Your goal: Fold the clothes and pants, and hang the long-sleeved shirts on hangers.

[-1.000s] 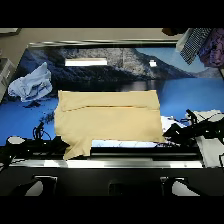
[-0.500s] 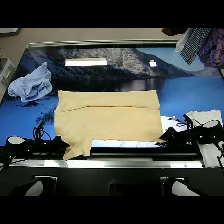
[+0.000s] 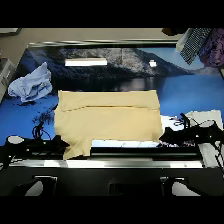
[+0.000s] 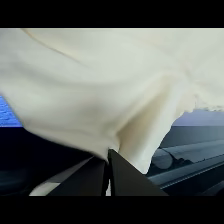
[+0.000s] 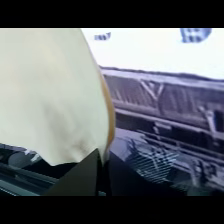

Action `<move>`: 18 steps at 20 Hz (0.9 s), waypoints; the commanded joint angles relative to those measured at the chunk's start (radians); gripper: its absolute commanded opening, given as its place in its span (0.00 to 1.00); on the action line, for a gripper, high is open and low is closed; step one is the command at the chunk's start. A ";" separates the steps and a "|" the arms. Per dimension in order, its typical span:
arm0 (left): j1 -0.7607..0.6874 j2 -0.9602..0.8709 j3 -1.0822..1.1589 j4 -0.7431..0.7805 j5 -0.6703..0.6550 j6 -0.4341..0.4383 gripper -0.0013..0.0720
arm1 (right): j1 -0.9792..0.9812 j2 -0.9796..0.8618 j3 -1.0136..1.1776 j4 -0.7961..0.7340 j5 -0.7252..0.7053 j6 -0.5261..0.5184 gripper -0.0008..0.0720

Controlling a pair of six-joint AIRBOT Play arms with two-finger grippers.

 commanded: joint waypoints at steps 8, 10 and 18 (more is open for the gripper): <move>0.001 0.180 0.310 0.432 -0.361 -0.407 0.04 | 0.027 0.305 0.000 -0.137 0.119 0.244 0.05; 0.000 0.278 0.335 0.438 -0.370 -0.425 0.04 | 0.027 0.399 0.000 -0.111 0.151 0.246 0.05; -0.002 0.148 0.420 0.301 -0.187 -0.356 0.04 | 0.216 0.359 0.078 0.006 -0.132 0.175 0.05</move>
